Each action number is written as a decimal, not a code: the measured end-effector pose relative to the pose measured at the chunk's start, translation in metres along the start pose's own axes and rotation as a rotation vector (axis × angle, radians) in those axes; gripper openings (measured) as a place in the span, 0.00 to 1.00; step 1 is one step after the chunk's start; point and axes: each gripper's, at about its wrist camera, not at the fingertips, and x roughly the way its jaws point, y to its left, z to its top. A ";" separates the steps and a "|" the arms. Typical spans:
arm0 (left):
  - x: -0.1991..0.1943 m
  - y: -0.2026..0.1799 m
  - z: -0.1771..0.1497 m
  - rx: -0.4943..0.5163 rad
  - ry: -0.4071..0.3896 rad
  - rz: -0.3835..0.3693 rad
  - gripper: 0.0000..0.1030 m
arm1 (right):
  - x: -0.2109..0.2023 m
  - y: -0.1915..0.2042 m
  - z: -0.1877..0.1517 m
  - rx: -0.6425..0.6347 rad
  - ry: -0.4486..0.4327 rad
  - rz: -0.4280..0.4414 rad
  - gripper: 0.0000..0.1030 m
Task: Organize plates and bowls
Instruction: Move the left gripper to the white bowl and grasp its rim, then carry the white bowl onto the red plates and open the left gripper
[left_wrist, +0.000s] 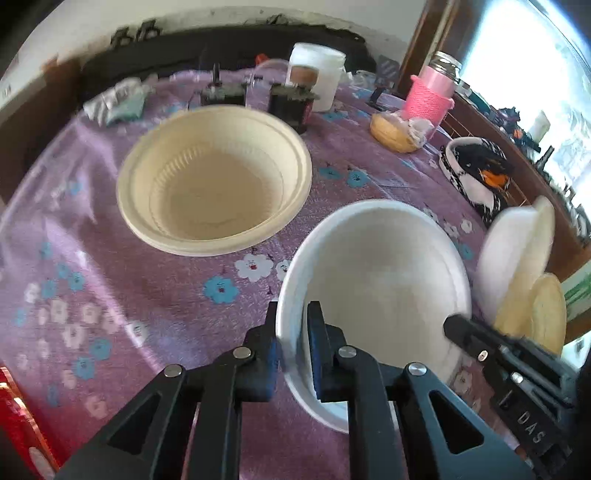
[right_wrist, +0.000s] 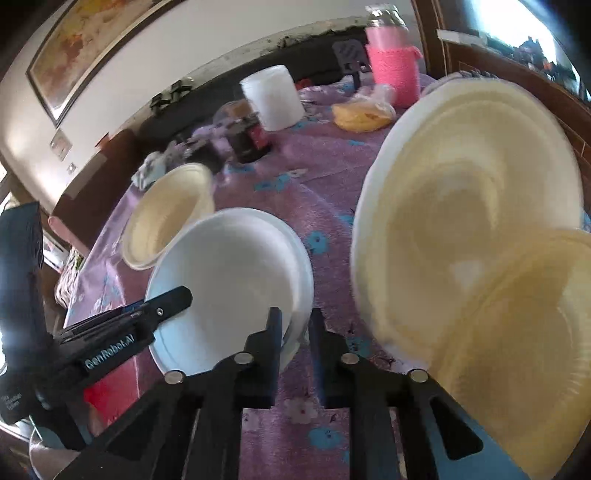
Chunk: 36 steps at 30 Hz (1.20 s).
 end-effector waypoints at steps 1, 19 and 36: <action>-0.004 0.000 -0.002 0.007 -0.011 0.006 0.13 | -0.003 0.002 -0.001 -0.010 -0.014 -0.003 0.12; -0.118 0.052 -0.068 -0.050 -0.184 0.078 0.19 | -0.069 0.072 -0.040 -0.128 -0.077 0.229 0.12; -0.191 0.169 -0.141 -0.240 -0.270 0.179 0.23 | -0.035 0.201 -0.086 -0.299 0.085 0.392 0.15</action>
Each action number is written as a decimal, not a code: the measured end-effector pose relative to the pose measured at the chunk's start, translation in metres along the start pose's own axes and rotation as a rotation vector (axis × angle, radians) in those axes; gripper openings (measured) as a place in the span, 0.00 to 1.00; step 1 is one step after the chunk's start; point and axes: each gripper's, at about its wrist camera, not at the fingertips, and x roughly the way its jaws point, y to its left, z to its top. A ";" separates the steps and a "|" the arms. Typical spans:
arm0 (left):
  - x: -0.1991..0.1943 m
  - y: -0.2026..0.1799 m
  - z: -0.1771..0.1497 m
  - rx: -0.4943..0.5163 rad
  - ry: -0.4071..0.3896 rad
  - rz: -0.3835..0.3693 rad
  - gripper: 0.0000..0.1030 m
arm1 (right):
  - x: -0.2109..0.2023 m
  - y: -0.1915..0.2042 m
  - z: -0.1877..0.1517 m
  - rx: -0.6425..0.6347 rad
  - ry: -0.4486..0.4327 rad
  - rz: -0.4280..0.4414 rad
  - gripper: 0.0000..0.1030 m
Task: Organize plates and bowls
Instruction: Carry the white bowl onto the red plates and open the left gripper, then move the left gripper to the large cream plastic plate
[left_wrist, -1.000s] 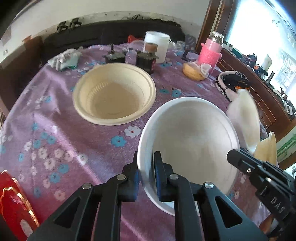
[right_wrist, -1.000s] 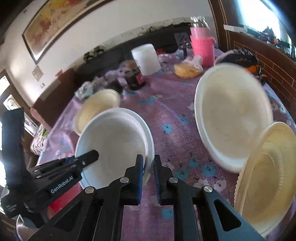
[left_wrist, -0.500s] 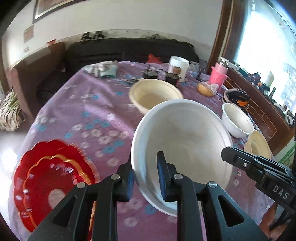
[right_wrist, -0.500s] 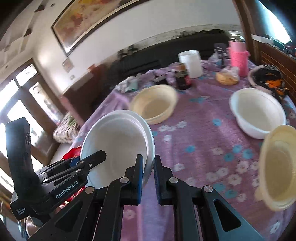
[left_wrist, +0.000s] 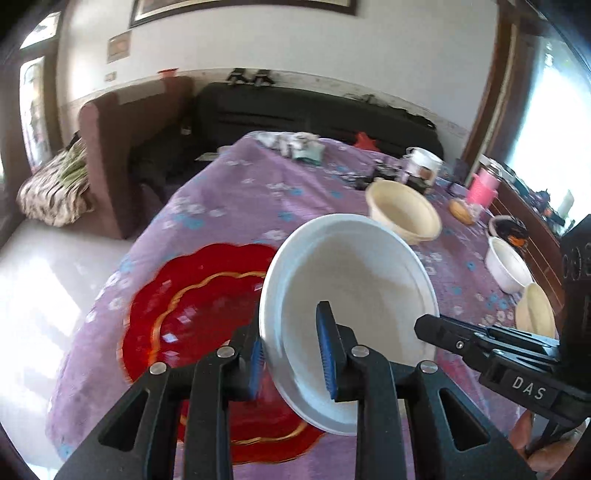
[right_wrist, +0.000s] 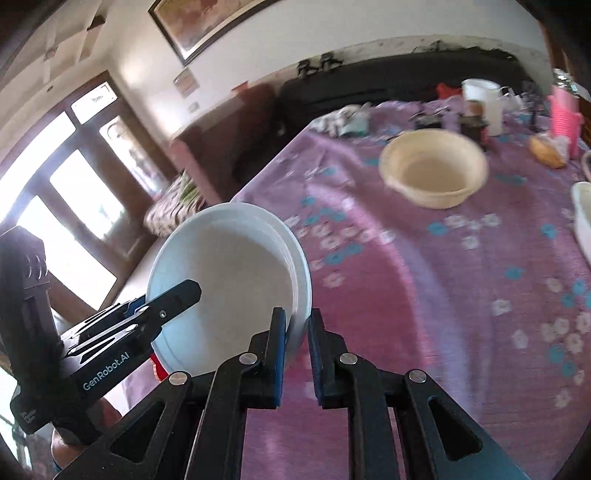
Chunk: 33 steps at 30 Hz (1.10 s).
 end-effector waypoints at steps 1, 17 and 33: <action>-0.001 0.008 -0.002 -0.010 0.003 0.005 0.23 | 0.007 0.005 0.000 -0.006 0.013 0.005 0.15; 0.023 0.070 -0.024 -0.134 0.071 0.033 0.23 | 0.078 0.040 -0.008 -0.060 0.142 -0.010 0.15; -0.011 0.078 -0.014 -0.163 -0.022 0.076 0.39 | 0.033 0.039 -0.005 -0.069 0.030 -0.001 0.43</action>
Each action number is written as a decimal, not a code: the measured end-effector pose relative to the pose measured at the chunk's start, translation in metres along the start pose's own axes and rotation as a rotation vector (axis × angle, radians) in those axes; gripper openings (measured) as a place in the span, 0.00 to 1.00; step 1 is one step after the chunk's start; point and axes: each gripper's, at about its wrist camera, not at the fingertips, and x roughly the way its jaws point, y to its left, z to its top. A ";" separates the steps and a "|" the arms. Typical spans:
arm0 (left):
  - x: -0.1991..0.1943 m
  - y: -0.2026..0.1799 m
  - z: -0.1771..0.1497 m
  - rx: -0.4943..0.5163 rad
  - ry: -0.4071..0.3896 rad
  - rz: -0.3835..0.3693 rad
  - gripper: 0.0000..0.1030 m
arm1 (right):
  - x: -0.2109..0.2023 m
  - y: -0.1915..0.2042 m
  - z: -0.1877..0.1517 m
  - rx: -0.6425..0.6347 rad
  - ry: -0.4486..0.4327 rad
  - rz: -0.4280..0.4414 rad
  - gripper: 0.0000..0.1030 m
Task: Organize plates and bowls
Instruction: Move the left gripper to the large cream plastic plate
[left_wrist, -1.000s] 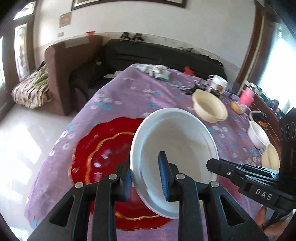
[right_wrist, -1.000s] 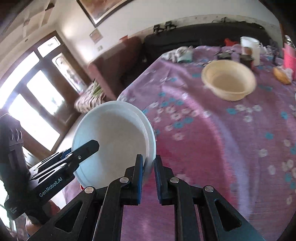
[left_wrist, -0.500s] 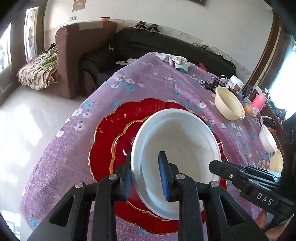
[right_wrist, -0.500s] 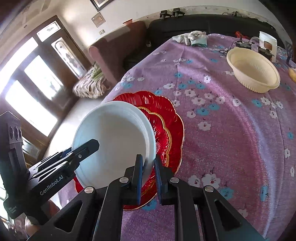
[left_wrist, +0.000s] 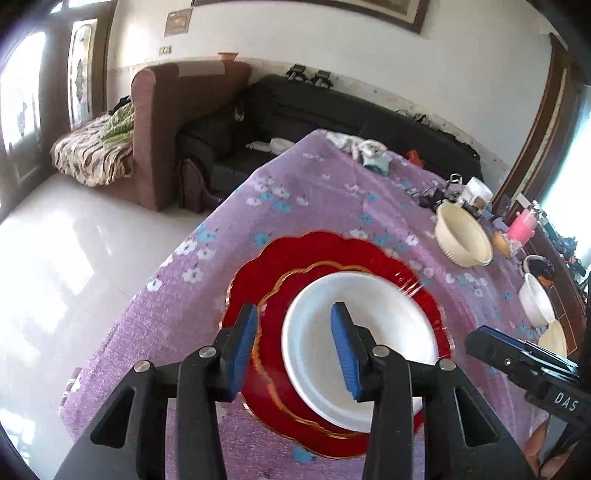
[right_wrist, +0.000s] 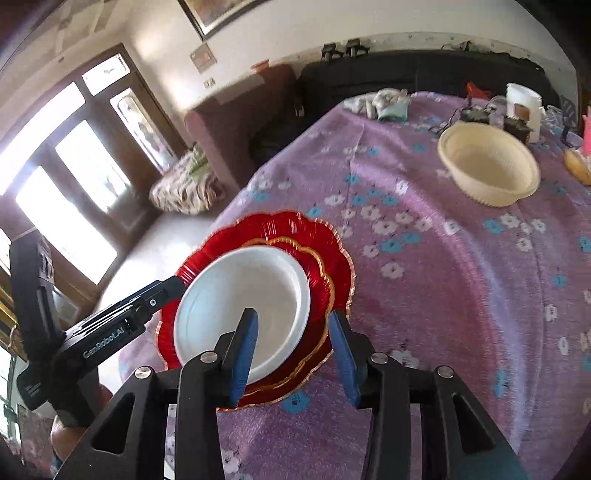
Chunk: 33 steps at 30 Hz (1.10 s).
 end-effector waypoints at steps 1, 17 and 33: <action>-0.003 -0.005 0.001 0.008 -0.007 -0.004 0.40 | -0.007 -0.002 0.000 0.002 -0.013 -0.001 0.43; 0.002 -0.147 -0.020 0.276 0.059 -0.154 0.44 | -0.150 -0.142 -0.028 0.271 -0.266 -0.065 0.42; 0.023 -0.330 -0.087 0.592 0.191 -0.325 0.44 | -0.287 -0.290 -0.127 0.547 -0.470 -0.315 0.45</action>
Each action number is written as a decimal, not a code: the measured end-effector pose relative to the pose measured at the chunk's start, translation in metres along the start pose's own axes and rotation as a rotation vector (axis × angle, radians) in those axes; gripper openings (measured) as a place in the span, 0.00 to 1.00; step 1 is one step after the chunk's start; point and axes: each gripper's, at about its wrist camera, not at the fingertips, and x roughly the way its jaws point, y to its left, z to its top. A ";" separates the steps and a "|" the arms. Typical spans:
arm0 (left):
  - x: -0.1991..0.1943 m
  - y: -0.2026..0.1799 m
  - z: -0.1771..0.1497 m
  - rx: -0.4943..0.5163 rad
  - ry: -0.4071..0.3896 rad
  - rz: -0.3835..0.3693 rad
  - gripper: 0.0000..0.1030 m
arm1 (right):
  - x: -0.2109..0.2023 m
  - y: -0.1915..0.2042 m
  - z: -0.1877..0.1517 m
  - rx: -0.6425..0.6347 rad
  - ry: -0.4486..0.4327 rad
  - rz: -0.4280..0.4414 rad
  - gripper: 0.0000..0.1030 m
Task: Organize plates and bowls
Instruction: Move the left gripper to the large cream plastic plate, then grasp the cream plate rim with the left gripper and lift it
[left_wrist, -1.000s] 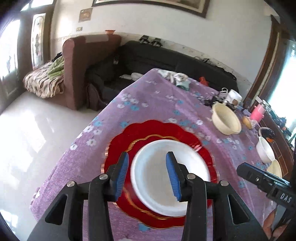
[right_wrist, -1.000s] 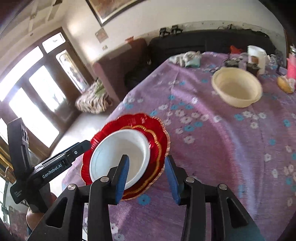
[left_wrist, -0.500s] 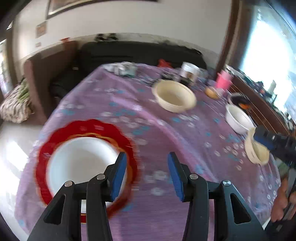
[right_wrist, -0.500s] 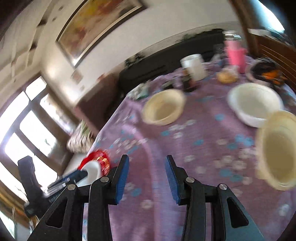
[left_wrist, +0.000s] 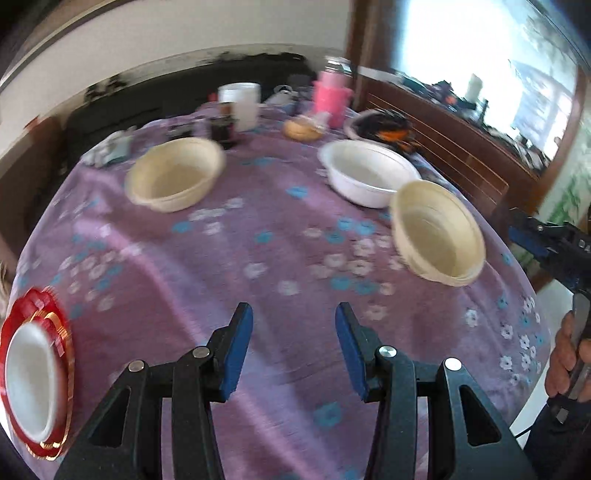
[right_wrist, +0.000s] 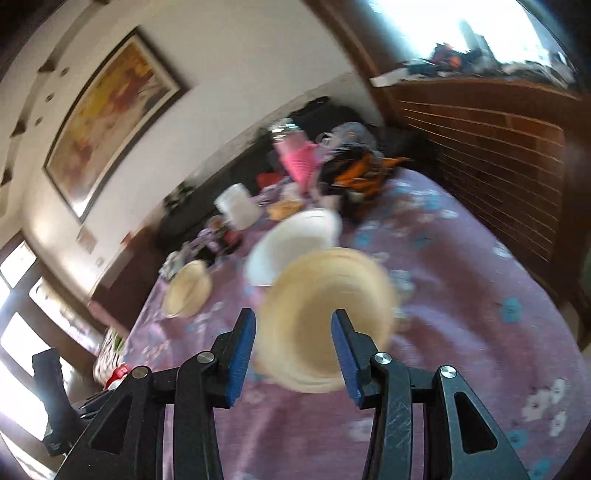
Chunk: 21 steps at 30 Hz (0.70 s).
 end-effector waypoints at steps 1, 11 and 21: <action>0.004 -0.010 0.003 0.014 -0.001 -0.009 0.44 | 0.000 -0.011 0.000 0.022 0.001 -0.009 0.45; 0.049 -0.063 0.048 0.066 -0.061 -0.066 0.52 | 0.004 -0.060 -0.002 0.066 0.034 -0.026 0.45; 0.087 -0.082 0.050 0.112 -0.069 -0.103 0.51 | 0.040 -0.055 -0.007 0.012 0.094 -0.023 0.30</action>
